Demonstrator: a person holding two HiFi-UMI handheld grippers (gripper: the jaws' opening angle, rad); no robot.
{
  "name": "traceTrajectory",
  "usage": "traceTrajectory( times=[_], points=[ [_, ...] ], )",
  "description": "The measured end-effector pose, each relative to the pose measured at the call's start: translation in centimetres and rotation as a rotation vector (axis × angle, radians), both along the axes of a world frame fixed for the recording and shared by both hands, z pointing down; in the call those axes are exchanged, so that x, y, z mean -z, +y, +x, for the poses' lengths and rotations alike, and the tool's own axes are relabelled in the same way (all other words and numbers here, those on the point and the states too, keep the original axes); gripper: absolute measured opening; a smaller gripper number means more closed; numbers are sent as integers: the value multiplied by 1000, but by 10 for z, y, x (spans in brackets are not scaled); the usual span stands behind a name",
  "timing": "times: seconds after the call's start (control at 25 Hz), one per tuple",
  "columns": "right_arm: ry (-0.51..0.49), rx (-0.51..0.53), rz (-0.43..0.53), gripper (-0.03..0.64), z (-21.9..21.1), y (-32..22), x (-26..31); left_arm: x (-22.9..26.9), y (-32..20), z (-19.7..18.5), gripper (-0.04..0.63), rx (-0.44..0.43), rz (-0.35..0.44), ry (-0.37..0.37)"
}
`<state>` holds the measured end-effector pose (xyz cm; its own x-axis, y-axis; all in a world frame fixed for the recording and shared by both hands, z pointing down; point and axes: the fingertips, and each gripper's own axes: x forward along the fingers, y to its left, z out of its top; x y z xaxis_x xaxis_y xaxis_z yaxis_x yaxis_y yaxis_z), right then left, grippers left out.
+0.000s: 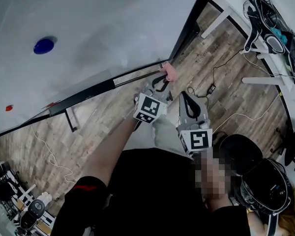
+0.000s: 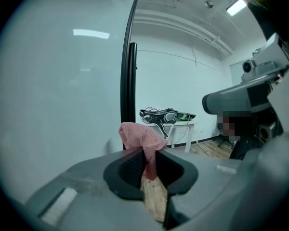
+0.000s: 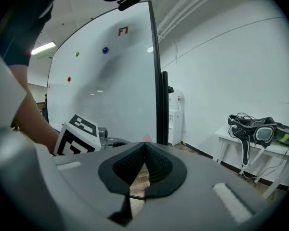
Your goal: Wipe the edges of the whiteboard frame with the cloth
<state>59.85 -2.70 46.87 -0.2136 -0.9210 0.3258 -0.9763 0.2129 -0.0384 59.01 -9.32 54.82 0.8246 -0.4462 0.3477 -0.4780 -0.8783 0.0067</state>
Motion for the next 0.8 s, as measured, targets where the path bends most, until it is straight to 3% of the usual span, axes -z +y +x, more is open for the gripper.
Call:
traceTrajectory(
  times=[0.52,0.8],
  points=[
    [-75,20,-51,2,10,-13,-31,-58,-20,26,48,48,-92,-93],
    [-90,42,-69,2,8,-21,-37,-86,-26,20,48,51,-152,-194]
  ],
)
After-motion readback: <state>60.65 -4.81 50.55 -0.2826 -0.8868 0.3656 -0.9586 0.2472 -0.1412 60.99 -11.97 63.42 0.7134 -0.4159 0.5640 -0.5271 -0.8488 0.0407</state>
